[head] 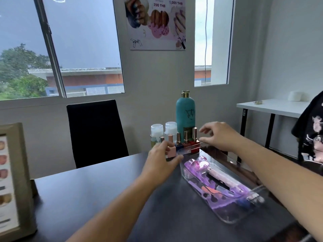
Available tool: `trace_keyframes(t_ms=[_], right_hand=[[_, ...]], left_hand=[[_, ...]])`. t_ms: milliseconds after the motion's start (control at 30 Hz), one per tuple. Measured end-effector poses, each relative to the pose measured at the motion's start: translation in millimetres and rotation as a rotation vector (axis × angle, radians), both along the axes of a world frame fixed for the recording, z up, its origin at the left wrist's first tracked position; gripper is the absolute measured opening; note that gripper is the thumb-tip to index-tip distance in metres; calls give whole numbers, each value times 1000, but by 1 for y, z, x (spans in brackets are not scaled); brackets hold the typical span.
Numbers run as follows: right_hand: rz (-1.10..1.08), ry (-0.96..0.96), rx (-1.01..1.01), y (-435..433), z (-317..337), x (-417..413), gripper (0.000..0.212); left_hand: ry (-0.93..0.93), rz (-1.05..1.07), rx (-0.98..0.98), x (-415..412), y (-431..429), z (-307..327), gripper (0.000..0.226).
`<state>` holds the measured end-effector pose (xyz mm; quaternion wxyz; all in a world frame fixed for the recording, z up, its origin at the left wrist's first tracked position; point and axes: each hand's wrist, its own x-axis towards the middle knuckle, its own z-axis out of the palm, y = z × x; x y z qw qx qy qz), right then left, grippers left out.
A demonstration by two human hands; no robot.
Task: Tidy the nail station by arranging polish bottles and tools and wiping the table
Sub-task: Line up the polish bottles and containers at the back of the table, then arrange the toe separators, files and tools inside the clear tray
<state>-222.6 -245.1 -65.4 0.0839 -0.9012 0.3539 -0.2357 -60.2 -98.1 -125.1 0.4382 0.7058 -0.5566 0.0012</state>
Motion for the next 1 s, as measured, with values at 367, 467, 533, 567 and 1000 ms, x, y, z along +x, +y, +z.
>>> trace_keyframes(t_ms=[367, 467, 533, 567, 1000], right_hand=[[-172, 45, 447, 29, -18, -43, 35], [-99, 1, 546, 49, -17, -42, 26], [-66, -57, 595, 62, -20, -39, 20], [-54, -83, 616, 69, -23, -37, 17], [-28, -179, 501, 137, -54, -1, 7]], left_hand=[[496, -189, 160, -30, 21, -31, 60], [528, -179, 120, -18, 38, -36, 35], [536, -154, 99, -10, 52, -38, 38], [539, -142, 95, -6, 59, -39, 38], [703, -91, -16, 23, 125, -32, 29]])
